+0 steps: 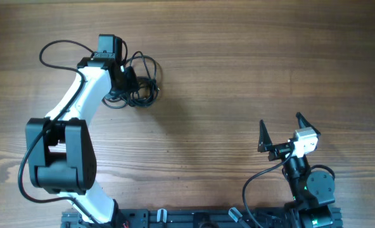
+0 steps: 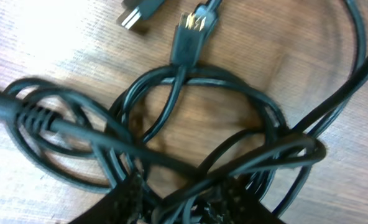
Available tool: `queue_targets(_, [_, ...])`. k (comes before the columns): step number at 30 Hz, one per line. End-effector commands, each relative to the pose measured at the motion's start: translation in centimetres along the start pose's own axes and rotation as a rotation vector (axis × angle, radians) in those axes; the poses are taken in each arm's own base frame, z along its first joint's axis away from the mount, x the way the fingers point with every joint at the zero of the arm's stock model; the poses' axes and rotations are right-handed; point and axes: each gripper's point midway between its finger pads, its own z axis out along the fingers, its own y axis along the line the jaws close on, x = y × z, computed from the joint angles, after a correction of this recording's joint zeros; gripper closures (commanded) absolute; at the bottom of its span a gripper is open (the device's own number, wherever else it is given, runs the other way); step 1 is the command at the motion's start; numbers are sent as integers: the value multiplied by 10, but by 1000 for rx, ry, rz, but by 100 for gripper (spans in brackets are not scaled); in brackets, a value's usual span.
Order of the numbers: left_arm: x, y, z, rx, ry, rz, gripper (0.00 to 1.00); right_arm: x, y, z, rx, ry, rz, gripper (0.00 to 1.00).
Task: Untangle cables
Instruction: 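Lower the left gripper and grasp a loop of the black cable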
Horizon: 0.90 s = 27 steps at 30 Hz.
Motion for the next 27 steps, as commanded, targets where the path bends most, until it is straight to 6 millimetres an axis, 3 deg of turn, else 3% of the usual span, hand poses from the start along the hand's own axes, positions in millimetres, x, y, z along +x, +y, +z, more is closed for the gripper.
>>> queue_targets(1, [-6, 13, -11, -79, -38, 8, 53, -1, -2, 0, 15, -6, -10, 0])
queue_targets(4, [-5, 16, -10, -95, -37, 47, 53, -1, -2, 0, 15, -6, -9, 0])
queue_targets(9, [-1, 13, -8, -76, -22, 143, 65, -1, -2, 0, 15, -6, -9, 0])
queue_targets(18, [4, 15, 12, -65, -49, 144, 66, -1, -2, 0, 15, -6, -9, 0])
queue_targets(21, [4, 13, 14, -49, -53, 145, 81, -1, -2, 0, 15, -6, -9, 0])
queue_targets(22, [0, 11, 11, -43, -69, 145, 91, -1, -2, 0, 15, -6, -10, 0])
queue_targets(23, [-2, 9, 8, -39, -80, 144, 94, -1, -2, 0, 15, -6, -10, 0])
queue_targets(27, [-18, -2, -26, 14, -165, 99, 96, -1, -2, 0, 15, -6, -9, 0])
